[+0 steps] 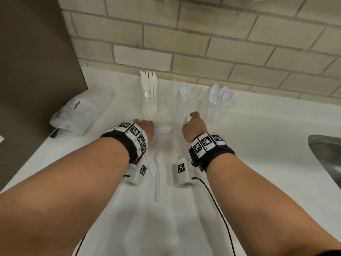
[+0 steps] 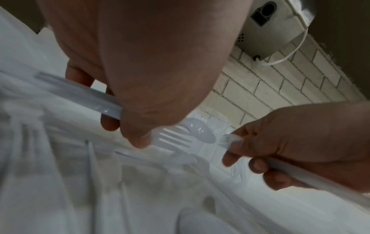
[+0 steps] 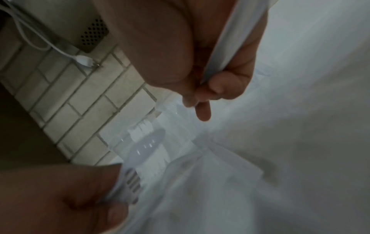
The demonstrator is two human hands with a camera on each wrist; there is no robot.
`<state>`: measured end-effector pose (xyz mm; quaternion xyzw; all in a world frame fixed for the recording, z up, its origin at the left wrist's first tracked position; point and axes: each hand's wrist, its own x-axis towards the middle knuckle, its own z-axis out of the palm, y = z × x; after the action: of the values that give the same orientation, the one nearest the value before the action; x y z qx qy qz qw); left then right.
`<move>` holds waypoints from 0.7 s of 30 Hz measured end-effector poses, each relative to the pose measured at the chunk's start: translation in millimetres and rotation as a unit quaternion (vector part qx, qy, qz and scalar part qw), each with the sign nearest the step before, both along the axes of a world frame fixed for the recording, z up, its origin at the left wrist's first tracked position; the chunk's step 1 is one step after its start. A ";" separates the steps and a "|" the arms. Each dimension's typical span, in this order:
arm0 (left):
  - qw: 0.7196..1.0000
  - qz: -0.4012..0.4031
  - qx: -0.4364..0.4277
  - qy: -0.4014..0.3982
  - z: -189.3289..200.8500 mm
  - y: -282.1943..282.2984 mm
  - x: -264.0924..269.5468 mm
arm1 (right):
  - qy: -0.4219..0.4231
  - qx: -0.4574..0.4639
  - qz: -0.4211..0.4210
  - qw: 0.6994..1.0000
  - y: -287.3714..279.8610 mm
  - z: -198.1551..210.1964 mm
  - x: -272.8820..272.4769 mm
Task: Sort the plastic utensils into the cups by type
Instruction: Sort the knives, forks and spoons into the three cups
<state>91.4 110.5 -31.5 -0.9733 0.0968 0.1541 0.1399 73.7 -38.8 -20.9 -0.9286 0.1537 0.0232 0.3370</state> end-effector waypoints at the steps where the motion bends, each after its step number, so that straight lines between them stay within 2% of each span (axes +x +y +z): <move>1: 1.000 0.006 -0.020 -0.010 -0.3 -1.8 1.1 | 0.023 -0.031 0.010 0.999 0.2 -3.0 2.4; 3: 0.997 0.019 -0.077 -0.020 -1.4 -6.3 2.5 | 0.057 -0.083 0.036 0.994 3.5 -5.6 7.6; 6: 0.990 0.010 -0.137 -0.001 -4.3 -12.8 3.0 | 0.092 -0.109 0.050 0.989 8.4 -6.0 12.5; 13: 0.997 -0.009 -0.054 0.056 -9.8 -17.1 6.3 | 0.117 -0.096 0.046 0.987 6.1 -12.2 10.3; 15: 0.996 -0.020 -0.071 0.043 -5.2 -16.1 6.3 | 0.096 -0.051 0.033 0.994 9.7 -7.3 10.1; 17: 0.992 -0.018 -0.127 0.010 6.1 -9.4 7.1 | 0.077 -0.040 0.014 0.996 8.6 -7.6 10.6; 21: 0.977 0.020 -0.208 -0.033 33.9 27.3 19.6 | 0.086 -0.031 0.051 0.995 10.9 0.2 -6.0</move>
<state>111.0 137.8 2.4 -0.9874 0.1027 0.1008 -0.0652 67.6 -27.9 -20.7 -0.9397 0.1354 0.1153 0.2921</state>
